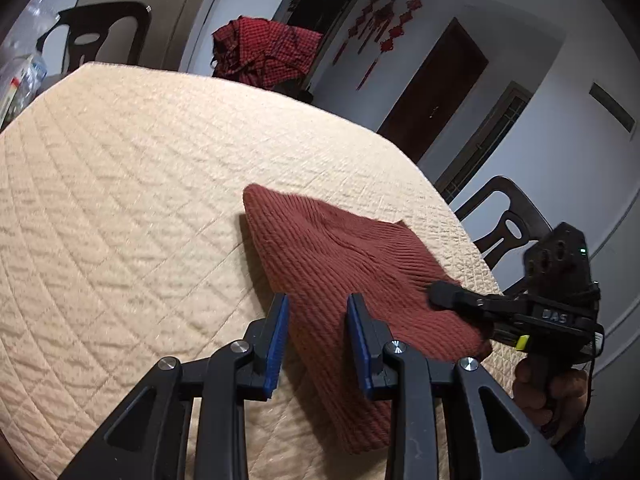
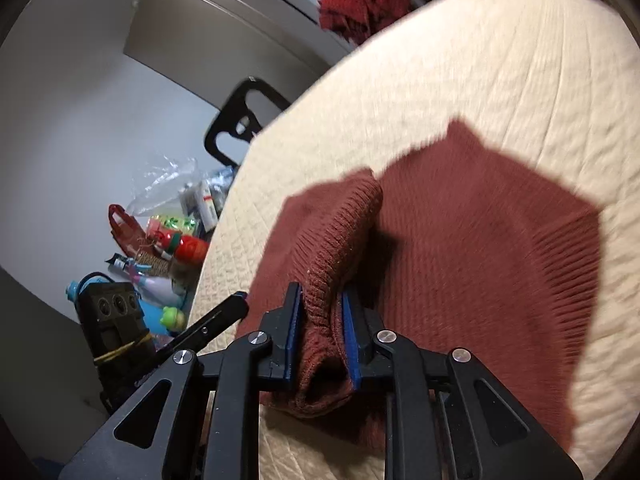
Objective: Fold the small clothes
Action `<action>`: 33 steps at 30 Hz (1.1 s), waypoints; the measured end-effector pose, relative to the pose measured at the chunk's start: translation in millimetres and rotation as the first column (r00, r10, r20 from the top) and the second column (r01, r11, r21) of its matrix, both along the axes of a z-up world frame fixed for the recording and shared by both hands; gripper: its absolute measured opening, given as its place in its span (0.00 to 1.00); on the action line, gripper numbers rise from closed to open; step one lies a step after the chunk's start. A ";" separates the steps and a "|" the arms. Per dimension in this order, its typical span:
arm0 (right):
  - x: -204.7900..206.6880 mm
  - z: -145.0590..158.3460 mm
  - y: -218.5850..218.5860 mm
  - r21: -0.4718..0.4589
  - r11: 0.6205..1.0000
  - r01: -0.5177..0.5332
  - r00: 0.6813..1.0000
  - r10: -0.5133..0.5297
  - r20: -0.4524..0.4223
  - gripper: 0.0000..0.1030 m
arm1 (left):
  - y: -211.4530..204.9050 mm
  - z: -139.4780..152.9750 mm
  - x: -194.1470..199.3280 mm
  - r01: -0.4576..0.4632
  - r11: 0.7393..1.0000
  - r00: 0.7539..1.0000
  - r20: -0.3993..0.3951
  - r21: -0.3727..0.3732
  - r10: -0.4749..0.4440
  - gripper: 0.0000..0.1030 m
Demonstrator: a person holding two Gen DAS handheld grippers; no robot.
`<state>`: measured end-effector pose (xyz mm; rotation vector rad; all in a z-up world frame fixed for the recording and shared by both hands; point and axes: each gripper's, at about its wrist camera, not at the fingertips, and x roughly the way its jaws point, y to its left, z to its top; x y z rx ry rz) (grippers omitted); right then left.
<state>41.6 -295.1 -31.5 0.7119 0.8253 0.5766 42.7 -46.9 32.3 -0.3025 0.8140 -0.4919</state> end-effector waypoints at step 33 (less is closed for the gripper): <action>-40.1 -20.2 -67.4 -0.038 0.995 0.092 0.994 -0.094 -0.056 0.21 | -63.6 10.2 8.2 0.142 0.986 0.988 0.043 0.090 -0.147 0.31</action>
